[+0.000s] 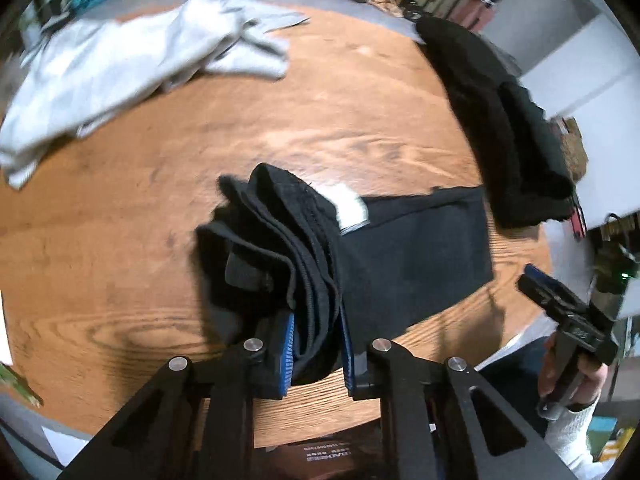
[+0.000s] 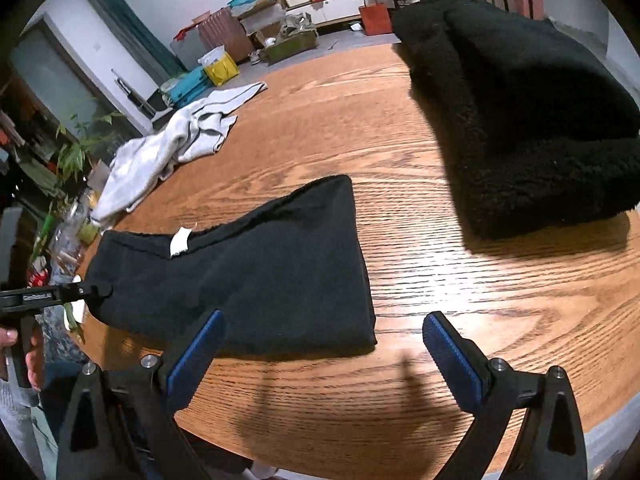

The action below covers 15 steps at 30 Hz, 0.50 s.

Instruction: Fold clothes

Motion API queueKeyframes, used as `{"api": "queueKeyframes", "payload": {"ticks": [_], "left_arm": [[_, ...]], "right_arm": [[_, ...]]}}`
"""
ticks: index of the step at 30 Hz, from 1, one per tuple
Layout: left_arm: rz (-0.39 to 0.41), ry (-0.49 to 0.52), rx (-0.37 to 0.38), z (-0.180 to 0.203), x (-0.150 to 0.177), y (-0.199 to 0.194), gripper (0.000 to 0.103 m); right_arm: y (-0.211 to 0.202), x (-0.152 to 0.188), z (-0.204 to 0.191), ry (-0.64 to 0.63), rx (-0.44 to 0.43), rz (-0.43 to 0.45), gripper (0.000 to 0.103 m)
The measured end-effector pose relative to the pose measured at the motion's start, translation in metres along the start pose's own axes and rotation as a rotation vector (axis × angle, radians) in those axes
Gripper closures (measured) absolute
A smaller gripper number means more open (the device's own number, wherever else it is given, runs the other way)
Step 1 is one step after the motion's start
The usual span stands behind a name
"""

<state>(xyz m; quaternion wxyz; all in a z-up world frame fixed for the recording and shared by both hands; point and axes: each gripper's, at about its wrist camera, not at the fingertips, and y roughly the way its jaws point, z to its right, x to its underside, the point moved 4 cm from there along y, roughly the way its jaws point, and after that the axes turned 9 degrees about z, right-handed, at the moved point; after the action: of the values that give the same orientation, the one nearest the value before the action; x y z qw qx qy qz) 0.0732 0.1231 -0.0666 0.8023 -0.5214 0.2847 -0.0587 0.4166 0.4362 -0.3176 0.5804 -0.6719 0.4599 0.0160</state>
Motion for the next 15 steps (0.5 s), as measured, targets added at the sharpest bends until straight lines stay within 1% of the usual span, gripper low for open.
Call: {"api": "queueKeyframes", "payload": {"ticks": [2,5,7,10,13,15], "left_arm": [[0.005,0.032,0.014,0.020,-0.009,-0.003,0.084],[0.002,0.087,0.032,0.062,-0.022,0.008,0.084],[-0.003,0.123,0.044,0.089,-0.023,0.014,0.084],[-0.023,0.201,0.056,0.134,-0.019,0.034,0.084],[-0.063,0.288,0.047,0.175,-0.008,0.067,0.084],[-0.086,0.311,0.041,0.189,-0.005,0.088,0.084]], "right_arm": [[0.000,0.001,0.005,0.017,0.009,-0.010,0.002],[0.003,0.003,0.015,0.044,0.030,-0.036,0.002],[0.001,0.003,0.022,0.073,0.024,-0.035,0.002],[-0.006,0.001,0.034,0.117,0.025,-0.007,0.002],[-0.014,-0.002,0.052,0.176,0.040,0.018,0.002],[-0.020,-0.003,0.065,0.222,0.045,0.035,0.002]]}}
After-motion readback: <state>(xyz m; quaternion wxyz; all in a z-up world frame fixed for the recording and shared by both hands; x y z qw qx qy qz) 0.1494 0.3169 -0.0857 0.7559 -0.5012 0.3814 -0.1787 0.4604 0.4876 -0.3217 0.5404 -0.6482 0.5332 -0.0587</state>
